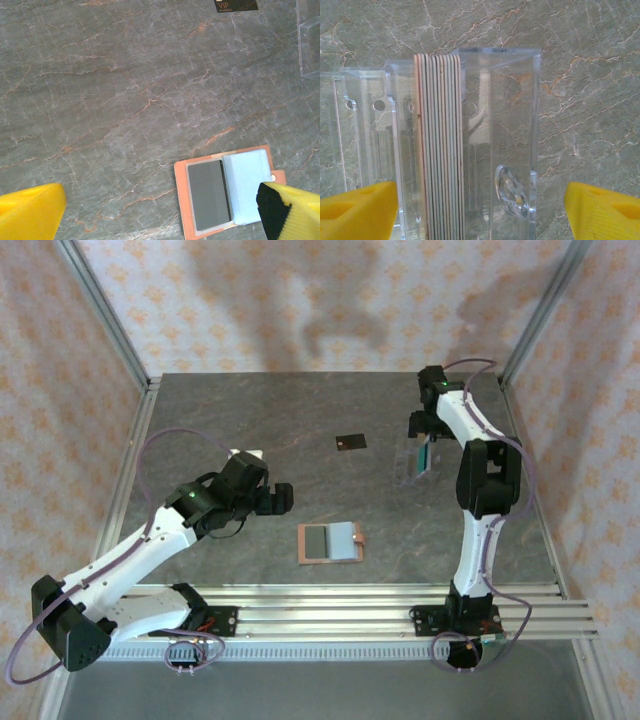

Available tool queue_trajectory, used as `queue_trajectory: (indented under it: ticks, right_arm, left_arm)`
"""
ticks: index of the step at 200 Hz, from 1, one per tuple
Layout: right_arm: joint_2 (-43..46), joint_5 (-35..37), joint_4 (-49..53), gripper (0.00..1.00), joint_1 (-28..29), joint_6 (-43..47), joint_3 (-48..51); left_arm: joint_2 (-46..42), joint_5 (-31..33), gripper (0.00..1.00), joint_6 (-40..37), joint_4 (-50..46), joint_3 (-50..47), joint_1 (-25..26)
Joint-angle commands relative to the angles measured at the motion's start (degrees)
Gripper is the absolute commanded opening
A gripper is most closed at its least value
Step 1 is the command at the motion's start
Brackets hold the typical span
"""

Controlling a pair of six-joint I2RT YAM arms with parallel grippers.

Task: Put the credit cards into the card holder

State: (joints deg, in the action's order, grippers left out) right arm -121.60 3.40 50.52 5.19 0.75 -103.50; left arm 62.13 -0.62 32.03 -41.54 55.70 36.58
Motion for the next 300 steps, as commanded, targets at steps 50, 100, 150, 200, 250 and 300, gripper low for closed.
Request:
queue_trajectory:
  ticks: [50, 100, 150, 200, 250, 300]
  right_arm:
    - [3.2, 1.5, -0.4, 0.87, -0.5, 0.0, 1.4]
    - [6.3, -10.3, -3.3, 0.87, -3.1, -2.3, 3.9]
    - [5.2, -7.9, -2.7, 0.86, -3.7, -1.9, 3.3]
    - [3.1, -6.2, -3.6, 0.84, -3.9, -1.6, 3.7]
    - [2.7, -7.5, -4.8, 0.81, -4.4, -2.4, 4.9]
    - [5.1, -5.9, -5.1, 0.77, -4.4, -2.4, 5.1]
  left_arm:
    - [0.1, 0.1, 0.99, 0.1, 0.1, -0.3, -0.5]
    - [0.8, -0.1, 0.99, 0.1, 0.5, -0.4, -0.5]
    - [1.6, -0.6, 0.99, 0.0, 1.1, -0.4, -0.5]
    - [3.1, -1.1, 0.99, -0.4, 1.2, 0.4, -0.5]
    - [3.3, -1.0, 0.99, -0.4, 1.2, 0.3, -0.5]
    - [3.9, -1.1, 0.99, -0.4, 1.3, 0.6, -0.5]
